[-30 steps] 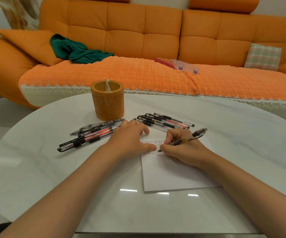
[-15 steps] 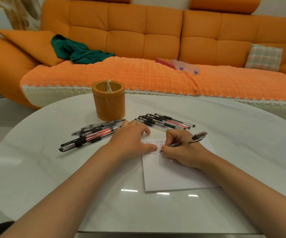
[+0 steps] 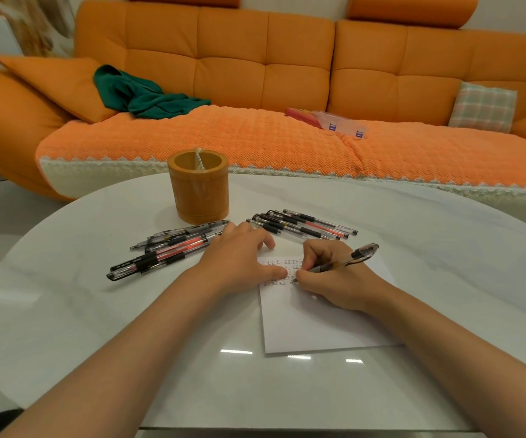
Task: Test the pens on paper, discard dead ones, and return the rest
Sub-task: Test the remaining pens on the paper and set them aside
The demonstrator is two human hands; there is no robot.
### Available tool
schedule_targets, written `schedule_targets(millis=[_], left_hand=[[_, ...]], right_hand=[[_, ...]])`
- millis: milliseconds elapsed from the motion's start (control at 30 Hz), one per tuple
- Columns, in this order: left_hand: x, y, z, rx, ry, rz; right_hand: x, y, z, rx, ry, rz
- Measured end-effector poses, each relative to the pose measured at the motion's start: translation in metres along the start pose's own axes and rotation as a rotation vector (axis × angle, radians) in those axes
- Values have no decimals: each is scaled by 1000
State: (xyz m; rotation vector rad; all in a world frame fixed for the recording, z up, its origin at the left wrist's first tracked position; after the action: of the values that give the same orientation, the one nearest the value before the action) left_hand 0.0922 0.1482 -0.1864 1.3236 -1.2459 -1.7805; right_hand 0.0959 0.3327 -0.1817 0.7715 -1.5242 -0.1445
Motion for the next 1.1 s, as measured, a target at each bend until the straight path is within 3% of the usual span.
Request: schedule_targets(millis=[300,533,633,833,1033,1100], left_hand=[[1,-1,1,0,-2,5],[4,-2,1,-8,-15,-13],[3,-2,0,-11,-23,-15],[2,-2,-4,-43,-34,-5],[-1,-3,-7,-64,-45,1],[-1,-3,-8,-74,-44,8]], right_hand=[[-1,1,0,26,-11,20],[-3,15,1,-91,-45,304],[3,24,-2,-178,60,119],[17,37,-12,-406,341,-473],[29,28,-22,-361,174,-935],[25,22,-21,-345,106,-978]])
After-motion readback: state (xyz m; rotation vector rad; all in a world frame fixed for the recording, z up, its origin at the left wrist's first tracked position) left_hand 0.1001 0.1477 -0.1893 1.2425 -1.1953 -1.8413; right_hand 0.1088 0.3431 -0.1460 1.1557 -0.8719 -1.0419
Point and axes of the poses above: each hand's wrist, its own z-axis towards the middle knuckle, its own y-axis out of the back of the hand, x = y × z, the point moved 3 cm from there along z, towards the middle knuckle, and after that the axes turned 13 degrees about -y, right-handed, at the moved point
